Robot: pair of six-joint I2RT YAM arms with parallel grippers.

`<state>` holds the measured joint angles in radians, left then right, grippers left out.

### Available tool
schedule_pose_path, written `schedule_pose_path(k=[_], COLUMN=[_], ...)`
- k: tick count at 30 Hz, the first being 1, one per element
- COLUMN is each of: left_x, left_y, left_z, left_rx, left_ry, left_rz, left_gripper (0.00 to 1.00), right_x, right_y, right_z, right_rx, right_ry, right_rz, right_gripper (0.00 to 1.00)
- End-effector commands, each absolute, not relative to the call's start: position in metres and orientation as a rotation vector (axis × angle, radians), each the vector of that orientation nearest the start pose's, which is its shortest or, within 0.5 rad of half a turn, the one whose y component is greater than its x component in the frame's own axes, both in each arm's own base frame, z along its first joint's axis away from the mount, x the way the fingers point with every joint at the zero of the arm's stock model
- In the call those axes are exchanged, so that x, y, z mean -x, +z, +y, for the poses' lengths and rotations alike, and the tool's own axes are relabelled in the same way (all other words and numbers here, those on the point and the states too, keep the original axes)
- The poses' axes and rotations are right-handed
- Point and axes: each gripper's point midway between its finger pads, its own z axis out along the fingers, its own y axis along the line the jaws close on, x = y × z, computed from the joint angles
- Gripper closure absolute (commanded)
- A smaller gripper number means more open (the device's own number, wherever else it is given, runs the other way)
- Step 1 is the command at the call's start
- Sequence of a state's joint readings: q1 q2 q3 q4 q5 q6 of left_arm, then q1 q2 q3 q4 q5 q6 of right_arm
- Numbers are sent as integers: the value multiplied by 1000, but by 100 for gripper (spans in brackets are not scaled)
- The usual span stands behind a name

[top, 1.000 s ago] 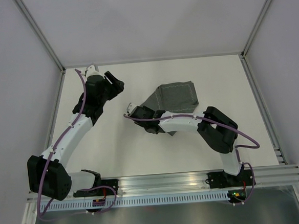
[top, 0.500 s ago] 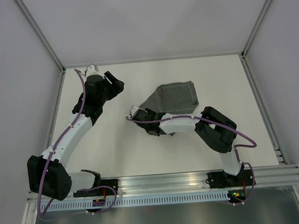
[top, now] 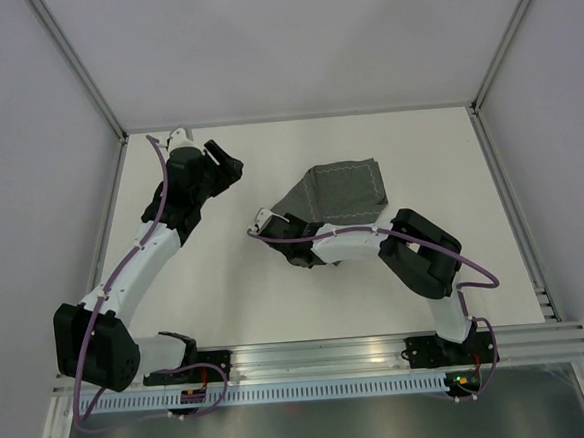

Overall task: Fold the napkin, place the utensils inside, and roll it up
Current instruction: Roll the napkin at the center of the board.

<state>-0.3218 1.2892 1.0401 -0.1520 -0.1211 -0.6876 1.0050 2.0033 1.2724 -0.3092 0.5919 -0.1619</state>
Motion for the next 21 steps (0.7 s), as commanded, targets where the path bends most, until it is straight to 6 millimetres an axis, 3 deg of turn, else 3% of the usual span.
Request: schedule_pose_path(k=[1, 21], left_x=[-395, -396], left_y=[236, 234], left_z=[-138, -138], left_rx=[402, 391], left_ry=[-538, -549], left_rz=[1962, 1965], left_gripper=[32, 32], right_x=[-309, -312], right_y=[13, -16], right_z=[298, 281], right_rx=[1202, 1215], right_ry=[-417, -298], right_rz=[2137, 2286], right_gripper=[44, 63])
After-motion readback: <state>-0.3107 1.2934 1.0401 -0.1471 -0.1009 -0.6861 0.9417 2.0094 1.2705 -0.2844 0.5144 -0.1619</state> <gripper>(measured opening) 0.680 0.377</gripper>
